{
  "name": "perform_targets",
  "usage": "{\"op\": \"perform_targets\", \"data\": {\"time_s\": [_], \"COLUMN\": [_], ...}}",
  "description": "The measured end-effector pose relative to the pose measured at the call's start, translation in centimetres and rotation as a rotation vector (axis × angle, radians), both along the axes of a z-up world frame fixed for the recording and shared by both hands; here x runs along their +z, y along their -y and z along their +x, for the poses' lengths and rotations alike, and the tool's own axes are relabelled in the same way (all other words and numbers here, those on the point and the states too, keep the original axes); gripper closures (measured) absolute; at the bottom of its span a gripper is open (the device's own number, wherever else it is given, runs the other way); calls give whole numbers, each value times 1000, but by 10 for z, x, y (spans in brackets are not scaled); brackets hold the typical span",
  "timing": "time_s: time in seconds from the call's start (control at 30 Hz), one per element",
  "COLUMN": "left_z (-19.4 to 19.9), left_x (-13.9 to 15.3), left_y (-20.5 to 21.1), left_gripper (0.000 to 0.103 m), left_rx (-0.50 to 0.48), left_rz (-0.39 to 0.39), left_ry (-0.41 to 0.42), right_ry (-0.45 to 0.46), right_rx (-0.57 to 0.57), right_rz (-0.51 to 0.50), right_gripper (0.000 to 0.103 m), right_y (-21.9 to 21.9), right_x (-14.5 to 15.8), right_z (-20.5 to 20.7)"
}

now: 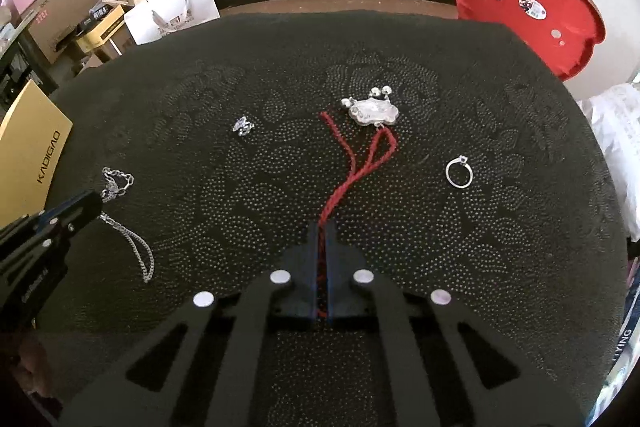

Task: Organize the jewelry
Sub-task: 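Carry the necklace with the left tool and red cord with the right tool into the box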

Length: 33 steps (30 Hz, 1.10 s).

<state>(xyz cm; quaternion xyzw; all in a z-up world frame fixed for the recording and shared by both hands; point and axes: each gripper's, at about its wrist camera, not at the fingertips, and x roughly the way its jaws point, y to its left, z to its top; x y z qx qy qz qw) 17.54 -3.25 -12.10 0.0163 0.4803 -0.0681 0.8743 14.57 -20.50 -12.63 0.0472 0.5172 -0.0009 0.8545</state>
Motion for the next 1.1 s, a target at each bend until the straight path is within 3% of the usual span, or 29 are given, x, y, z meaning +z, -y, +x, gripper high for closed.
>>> {"op": "perform_targets", "data": {"time_s": [0.2,0.43,0.67,0.83,1.1], "left_z": [-5,-17,-38,-56,-72], "left_x": [26,83,150,196,262], "left_y": [-1,-11,-37,-71,-167], "left_gripper": [89,89,89,89,89], "left_rx": [-6,0,0,15,105], "left_rz": [-6,0,3,11,-15], "left_ry": [25,50,88,110,106], "right_ry": [70,115,167,204,248], "right_rx": [17,49,130,204,365], "right_rz": [4,16,28,46,80], "right_gripper": [100,100,100,100,100], "right_y": [-2,-19,-68,-113,-212], "right_x": [50,114,188,238,310], "right_z": [-12,-23,-40,-49,-56]}}
